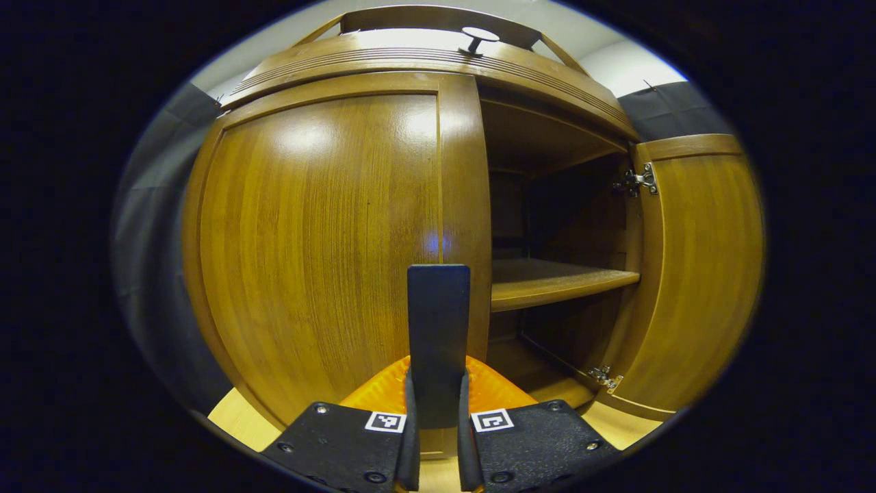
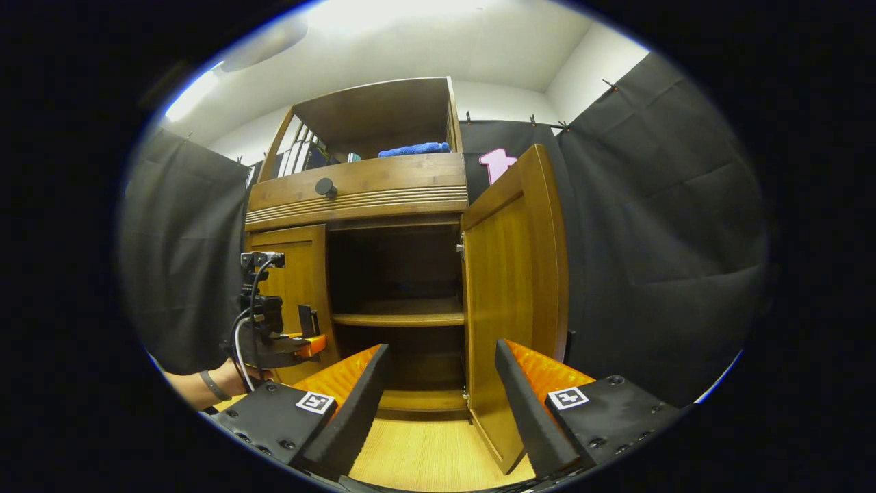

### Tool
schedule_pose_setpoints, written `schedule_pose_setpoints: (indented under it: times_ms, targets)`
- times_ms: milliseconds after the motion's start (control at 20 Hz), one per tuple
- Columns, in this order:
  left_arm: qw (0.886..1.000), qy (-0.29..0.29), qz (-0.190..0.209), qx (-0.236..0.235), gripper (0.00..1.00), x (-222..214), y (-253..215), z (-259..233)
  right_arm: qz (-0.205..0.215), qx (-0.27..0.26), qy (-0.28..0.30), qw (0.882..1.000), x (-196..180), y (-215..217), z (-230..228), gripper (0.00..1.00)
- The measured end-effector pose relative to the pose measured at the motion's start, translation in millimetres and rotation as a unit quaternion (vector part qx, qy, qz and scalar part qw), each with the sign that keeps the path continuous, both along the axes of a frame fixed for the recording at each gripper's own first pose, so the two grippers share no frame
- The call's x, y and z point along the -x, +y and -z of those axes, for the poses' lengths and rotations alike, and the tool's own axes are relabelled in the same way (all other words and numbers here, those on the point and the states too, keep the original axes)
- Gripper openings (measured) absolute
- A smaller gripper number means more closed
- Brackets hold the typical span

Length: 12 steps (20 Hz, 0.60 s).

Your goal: Open the right door of the double-door shoe cabinet with the right hand, and open the left door with the left hand.

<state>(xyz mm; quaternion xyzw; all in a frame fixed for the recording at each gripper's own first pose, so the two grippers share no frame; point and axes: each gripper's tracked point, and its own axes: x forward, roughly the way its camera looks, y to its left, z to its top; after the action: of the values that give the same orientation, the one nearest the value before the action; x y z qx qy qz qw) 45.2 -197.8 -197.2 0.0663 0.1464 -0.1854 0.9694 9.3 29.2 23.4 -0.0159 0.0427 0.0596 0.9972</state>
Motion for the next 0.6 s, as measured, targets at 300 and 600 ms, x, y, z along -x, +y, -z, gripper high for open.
schedule_pose_setpoints:
  times_ms: [300,600]
  targets:
    - [0.999,0.032,0.035,0.006,0.23,41,15,-10,-0.018,0.004,-0.003,1.000,-15,12,3,0.98]
    - [1.000,0.014,-0.025,0.002,0.22,78,52,-26,-0.037,0.014,-0.004,0.999,-29,24,0,0.94]
